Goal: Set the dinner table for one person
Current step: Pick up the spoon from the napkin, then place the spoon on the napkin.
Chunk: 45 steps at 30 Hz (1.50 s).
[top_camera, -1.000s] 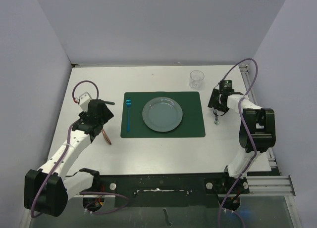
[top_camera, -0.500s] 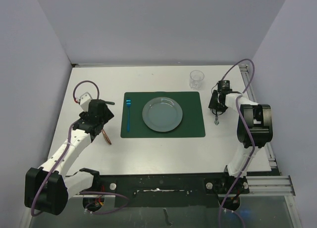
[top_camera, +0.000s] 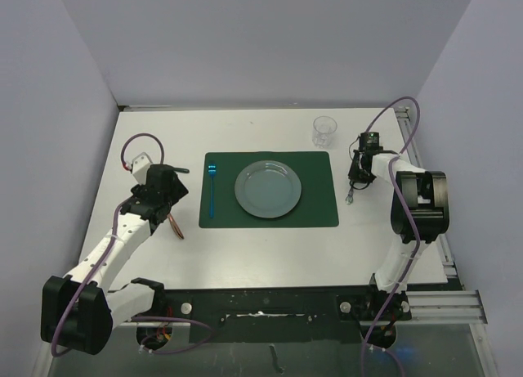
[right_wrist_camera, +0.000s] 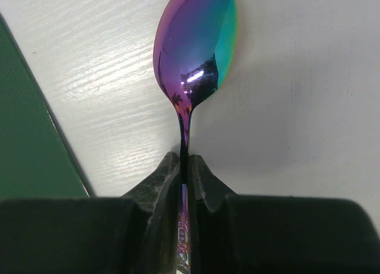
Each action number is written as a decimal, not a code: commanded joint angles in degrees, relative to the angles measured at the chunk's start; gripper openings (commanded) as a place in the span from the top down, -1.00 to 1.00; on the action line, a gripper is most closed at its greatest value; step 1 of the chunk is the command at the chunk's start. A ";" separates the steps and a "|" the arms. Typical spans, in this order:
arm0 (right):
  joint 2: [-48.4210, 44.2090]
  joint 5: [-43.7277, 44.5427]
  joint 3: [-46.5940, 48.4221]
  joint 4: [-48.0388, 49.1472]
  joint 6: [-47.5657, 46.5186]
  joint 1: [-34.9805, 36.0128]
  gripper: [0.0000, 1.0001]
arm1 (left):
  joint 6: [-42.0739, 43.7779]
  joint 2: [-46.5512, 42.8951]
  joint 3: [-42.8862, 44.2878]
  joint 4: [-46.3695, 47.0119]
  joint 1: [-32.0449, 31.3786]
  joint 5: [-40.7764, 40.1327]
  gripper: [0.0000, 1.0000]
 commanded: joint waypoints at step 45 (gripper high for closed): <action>-6.38 -26.42 11.49 10.41 11.29 30.76 1.00 | -0.86 -2.86 -1.18 2.70 -0.22 1.81 -0.29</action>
